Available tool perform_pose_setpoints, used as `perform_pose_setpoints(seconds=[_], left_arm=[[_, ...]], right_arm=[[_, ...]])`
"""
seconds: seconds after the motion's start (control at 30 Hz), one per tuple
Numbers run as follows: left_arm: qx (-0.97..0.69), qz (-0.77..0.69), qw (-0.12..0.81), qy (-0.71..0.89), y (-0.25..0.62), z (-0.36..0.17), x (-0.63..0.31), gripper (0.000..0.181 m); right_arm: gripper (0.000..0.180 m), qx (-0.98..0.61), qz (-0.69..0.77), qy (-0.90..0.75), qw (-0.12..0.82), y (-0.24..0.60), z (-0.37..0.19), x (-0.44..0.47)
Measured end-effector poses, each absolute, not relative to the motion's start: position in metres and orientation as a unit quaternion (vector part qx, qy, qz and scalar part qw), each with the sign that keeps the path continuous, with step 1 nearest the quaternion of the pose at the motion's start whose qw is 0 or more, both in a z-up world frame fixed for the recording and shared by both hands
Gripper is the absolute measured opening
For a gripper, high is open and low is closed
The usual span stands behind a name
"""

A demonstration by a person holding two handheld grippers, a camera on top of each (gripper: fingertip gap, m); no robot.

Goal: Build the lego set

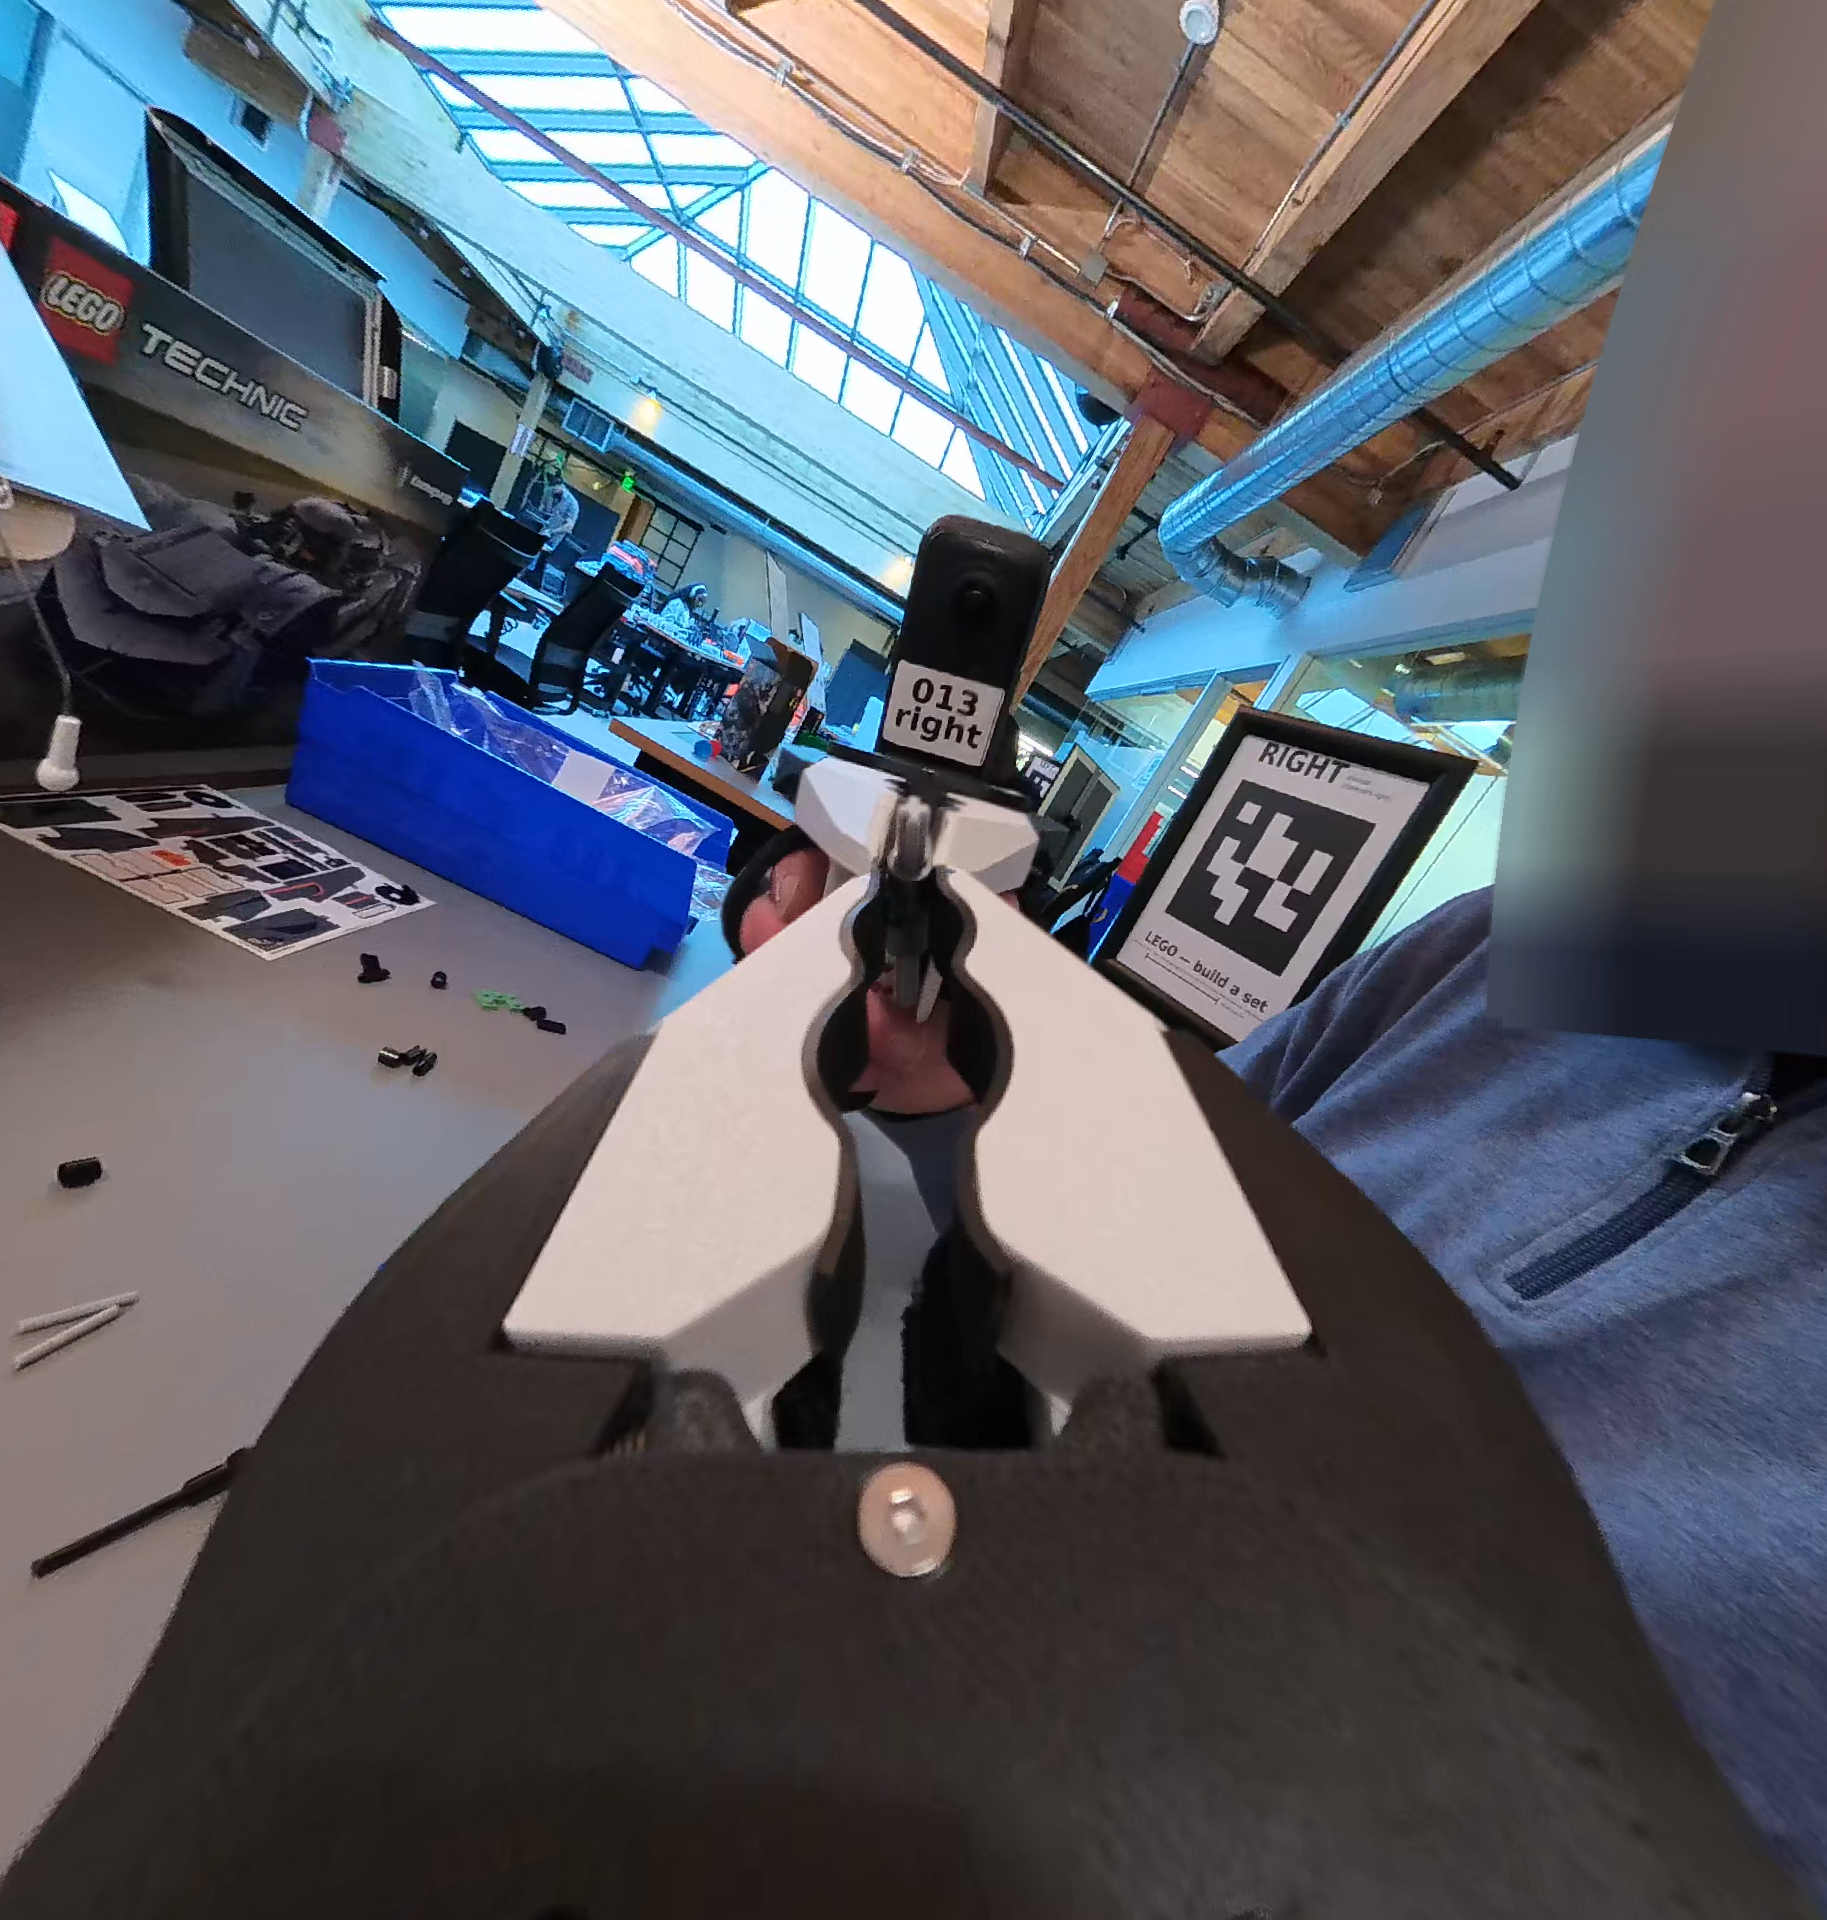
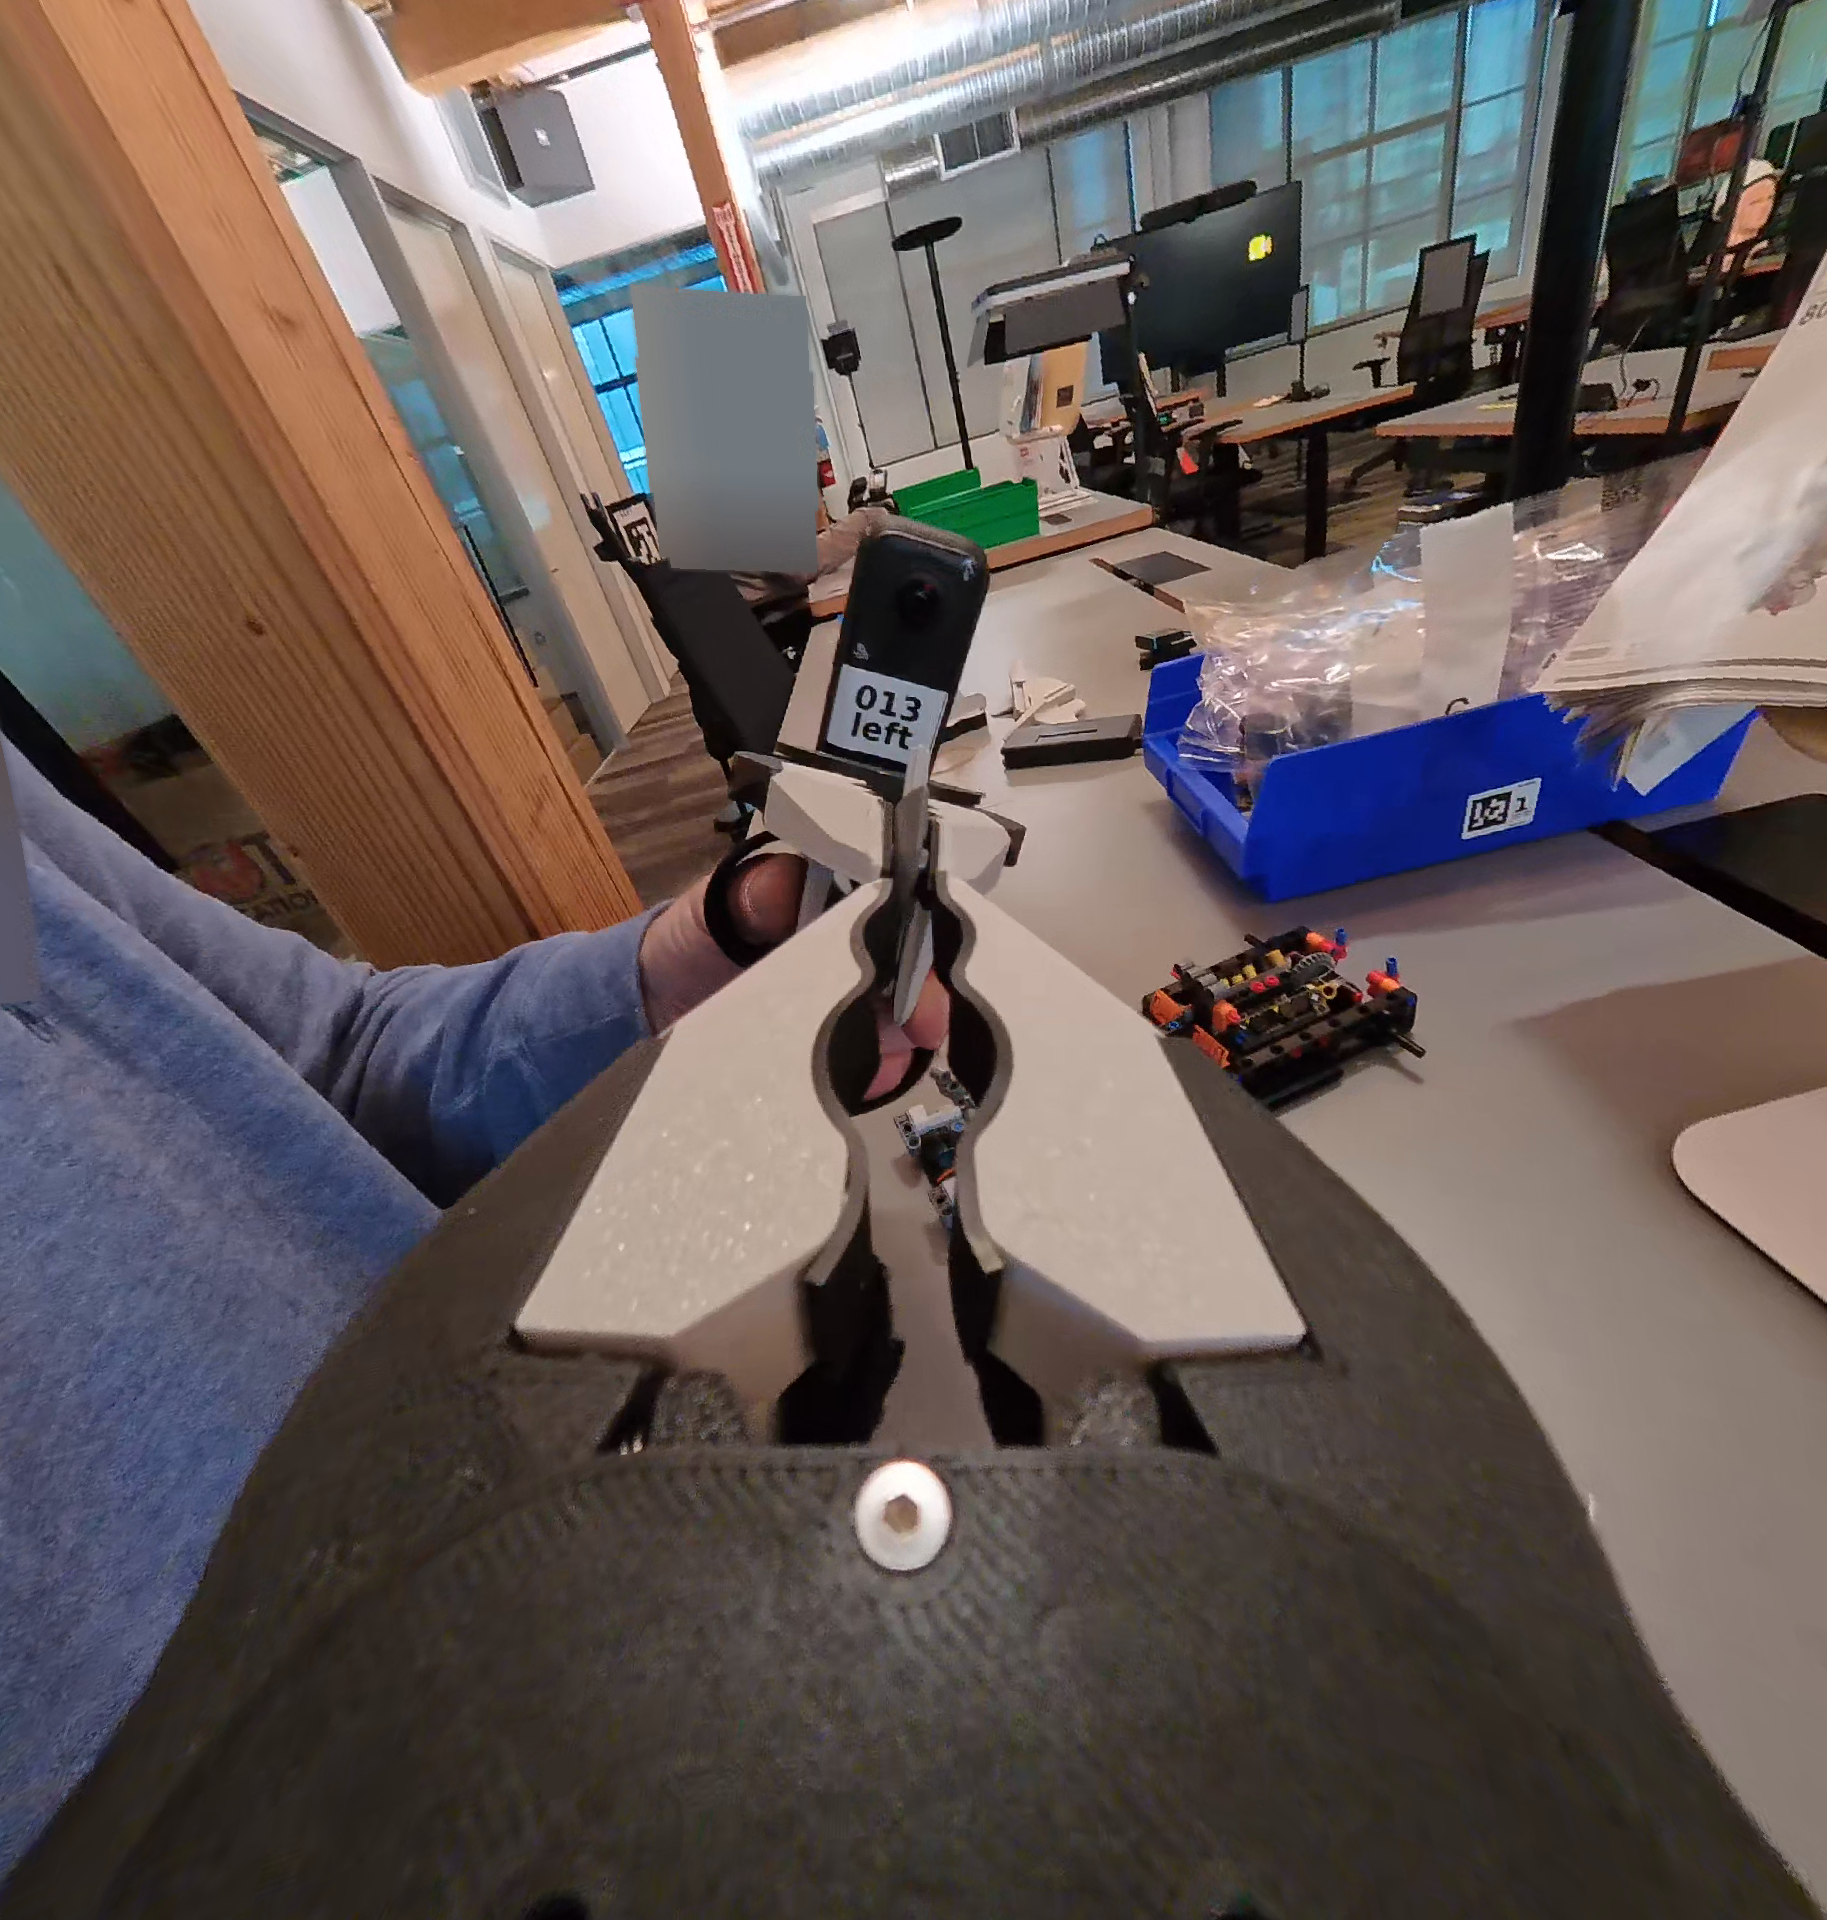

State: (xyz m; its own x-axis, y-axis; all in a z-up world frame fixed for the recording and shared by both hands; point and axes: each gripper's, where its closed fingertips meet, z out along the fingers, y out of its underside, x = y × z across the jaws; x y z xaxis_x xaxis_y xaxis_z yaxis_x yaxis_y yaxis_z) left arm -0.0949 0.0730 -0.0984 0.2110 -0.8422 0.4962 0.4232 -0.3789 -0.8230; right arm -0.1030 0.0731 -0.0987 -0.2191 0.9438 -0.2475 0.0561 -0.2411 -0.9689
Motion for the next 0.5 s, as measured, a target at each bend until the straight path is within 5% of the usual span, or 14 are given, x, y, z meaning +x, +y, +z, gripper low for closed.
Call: perform_pose_setpoints(seconds=[0.5], left_arm=[[-0.539,-0.622,0.544,0.162,0.0751,-0.0931,-0.0937,0.006]], right_arm=[[0.000,-0.496,0.643,-0.461,0.357,0.0746,-0.0906,-0.1023]])
